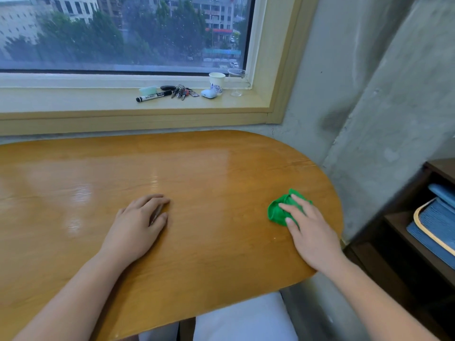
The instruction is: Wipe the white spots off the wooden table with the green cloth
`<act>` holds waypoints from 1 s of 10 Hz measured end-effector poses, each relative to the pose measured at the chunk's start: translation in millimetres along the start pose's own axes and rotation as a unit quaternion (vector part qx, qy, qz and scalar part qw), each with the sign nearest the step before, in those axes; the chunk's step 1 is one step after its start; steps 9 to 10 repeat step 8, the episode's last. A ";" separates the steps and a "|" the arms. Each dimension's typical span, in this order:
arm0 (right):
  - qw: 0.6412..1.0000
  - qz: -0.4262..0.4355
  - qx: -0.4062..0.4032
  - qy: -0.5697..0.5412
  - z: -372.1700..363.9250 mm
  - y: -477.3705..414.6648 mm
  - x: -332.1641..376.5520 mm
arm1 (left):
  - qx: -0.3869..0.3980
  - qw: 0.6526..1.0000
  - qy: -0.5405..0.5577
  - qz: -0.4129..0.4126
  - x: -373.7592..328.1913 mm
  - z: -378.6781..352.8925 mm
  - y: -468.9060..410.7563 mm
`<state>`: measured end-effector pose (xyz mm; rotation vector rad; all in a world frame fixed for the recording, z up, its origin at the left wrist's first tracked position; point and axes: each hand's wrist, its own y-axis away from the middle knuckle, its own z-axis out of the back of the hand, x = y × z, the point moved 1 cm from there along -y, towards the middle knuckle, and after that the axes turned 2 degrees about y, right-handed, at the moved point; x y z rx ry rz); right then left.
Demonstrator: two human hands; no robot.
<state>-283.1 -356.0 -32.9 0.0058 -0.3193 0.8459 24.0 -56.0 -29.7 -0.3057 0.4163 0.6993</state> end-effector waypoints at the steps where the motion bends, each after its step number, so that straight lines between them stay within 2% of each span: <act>1: 0.999 0.019 0.027 -0.003 -2.6 40.2 44.8 | 0.007 1.000 -0.002 -0.001 0.8 -0.2 0.5; 2: 0.997 0.065 0.052 0.004 -8.6 72.1 90.4 | 0.010 1.000 -0.007 0.000 -0.9 -0.6 -0.1; 3: 0.993 0.107 0.051 -0.009 -11.8 77.3 101.9 | 0.014 1.000 -0.007 -0.002 -1.1 0.4 -0.2; 5: 0.983 0.147 0.104 -0.029 1.8 52.4 96.5 | 0.025 1.000 -0.006 -0.001 -1.1 3.4 2.8; 7: 0.978 0.190 0.089 0.001 23.7 8.8 155.3 | 0.031 0.999 0.011 0.003 -1.5 7.4 -0.4; 8: 0.969 0.207 0.134 -0.017 14.7 -11.1 194.4 | 0.026 0.998 0.059 0.011 -2.2 11.3 1.9; 10: 0.969 0.207 0.134 -0.017 14.7 -11.1 194.4 | 0.026 0.998 0.059 0.011 -2.2 11.3 1.9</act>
